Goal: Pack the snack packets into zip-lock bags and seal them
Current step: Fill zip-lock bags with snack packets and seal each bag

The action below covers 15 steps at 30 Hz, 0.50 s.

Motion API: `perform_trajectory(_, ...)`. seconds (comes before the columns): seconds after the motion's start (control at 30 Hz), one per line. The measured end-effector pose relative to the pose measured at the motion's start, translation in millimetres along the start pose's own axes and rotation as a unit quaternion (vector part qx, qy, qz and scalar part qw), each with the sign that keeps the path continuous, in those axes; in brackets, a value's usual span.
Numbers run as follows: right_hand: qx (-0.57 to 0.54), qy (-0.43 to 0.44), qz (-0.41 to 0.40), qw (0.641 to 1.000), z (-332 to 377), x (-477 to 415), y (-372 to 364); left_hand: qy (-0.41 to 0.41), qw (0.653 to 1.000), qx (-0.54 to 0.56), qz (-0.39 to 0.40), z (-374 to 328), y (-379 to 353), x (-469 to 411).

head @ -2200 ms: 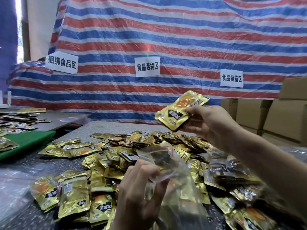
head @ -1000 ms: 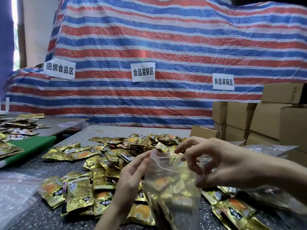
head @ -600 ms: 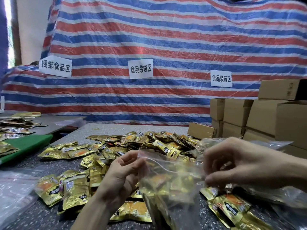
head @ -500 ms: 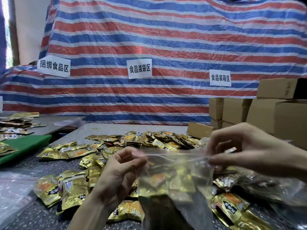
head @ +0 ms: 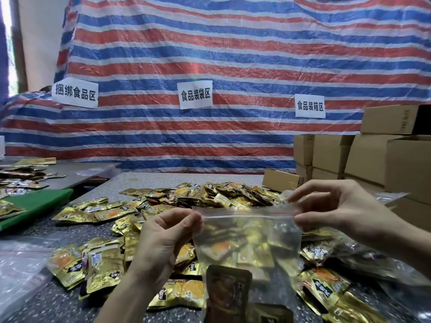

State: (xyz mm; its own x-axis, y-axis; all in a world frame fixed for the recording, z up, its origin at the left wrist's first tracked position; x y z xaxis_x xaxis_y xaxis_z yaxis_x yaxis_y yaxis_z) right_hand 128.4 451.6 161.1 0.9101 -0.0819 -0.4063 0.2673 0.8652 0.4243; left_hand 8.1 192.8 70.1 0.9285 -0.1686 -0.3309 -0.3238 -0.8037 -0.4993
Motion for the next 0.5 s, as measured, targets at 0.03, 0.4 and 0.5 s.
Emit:
perform_trajectory(0.03, -0.005, -0.004, -0.002, 1.000, -2, 0, 0, -0.022, 0.999, -0.031, -0.002, -3, -1, 1)
perform_trajectory(0.4, -0.083, -0.039, 0.024, 0.995, -6, 6, -3, -0.120, 0.986, -0.114, -0.008, -12, -20, 14)
perform_trajectory(0.5, -0.099, -0.073, 0.059, 0.991, -4, 9, -2, -0.086, 0.992, -0.094, 0.001, -13, -16, 15)
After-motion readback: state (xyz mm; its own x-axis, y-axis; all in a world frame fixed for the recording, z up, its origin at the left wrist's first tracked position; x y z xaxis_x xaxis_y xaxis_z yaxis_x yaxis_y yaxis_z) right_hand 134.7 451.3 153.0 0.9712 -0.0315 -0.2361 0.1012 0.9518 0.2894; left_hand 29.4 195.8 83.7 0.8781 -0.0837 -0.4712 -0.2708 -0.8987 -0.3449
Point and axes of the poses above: each hand's wrist, its own x-axis away from the middle knuckle, its own y-axis out of the back of the hand, z = x × y, the point moved 3 cm from there along -x, towards the middle knuckle, and after that the axes turned 6 degrees about -z, right-handed, at the moved point
